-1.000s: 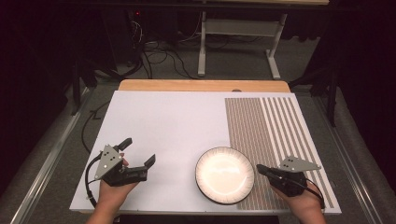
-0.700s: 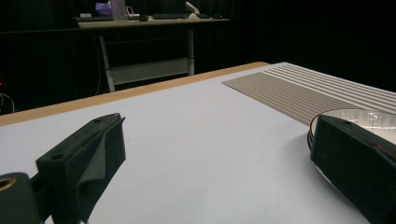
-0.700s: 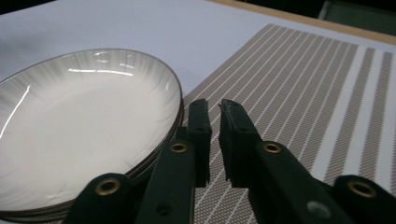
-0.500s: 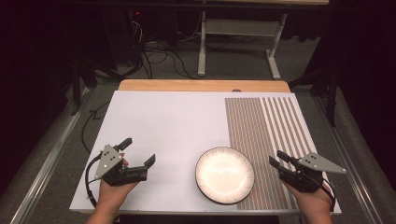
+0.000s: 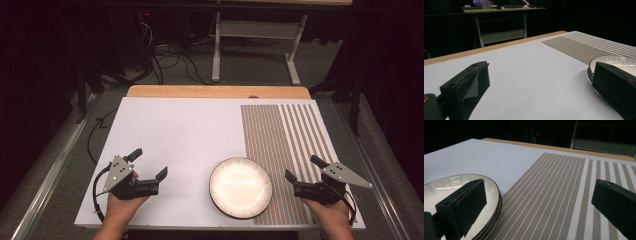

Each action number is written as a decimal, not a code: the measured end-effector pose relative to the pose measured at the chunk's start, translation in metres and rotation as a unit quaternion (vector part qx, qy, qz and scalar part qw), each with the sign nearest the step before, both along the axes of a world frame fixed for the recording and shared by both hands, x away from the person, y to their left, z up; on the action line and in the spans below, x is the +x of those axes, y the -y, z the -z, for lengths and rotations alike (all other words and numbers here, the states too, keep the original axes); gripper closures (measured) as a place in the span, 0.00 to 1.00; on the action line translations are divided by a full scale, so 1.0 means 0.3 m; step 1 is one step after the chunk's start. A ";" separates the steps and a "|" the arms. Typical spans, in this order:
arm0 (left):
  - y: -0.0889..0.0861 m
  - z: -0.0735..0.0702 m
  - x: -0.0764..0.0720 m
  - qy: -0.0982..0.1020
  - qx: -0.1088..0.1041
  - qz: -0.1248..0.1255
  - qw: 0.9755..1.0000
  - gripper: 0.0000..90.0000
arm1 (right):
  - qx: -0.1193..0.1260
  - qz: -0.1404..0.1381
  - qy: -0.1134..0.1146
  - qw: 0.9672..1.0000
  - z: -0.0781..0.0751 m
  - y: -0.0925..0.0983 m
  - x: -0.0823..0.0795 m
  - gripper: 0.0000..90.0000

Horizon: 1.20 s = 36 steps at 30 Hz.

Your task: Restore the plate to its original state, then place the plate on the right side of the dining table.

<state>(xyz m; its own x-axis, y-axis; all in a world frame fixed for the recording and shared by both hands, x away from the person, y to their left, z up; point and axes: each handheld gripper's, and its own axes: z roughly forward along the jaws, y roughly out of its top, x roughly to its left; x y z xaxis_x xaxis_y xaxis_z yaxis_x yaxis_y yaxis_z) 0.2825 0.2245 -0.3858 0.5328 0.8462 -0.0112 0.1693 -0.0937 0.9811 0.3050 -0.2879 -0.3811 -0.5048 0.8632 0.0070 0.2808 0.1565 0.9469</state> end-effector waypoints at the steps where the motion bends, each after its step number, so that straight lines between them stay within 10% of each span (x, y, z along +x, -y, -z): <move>1: 0.000 -0.001 0.001 0.000 -0.001 0.000 1.000 0.02 | -0.001 0.001 0.004 1.000 -0.001 -0.002 -0.002 0.00; 36: 0.023 -0.006 -0.006 0.002 0.009 0.001 1.000 0.01 | -0.036 -0.028 0.008 0.999 -0.007 -0.039 -0.022 0.16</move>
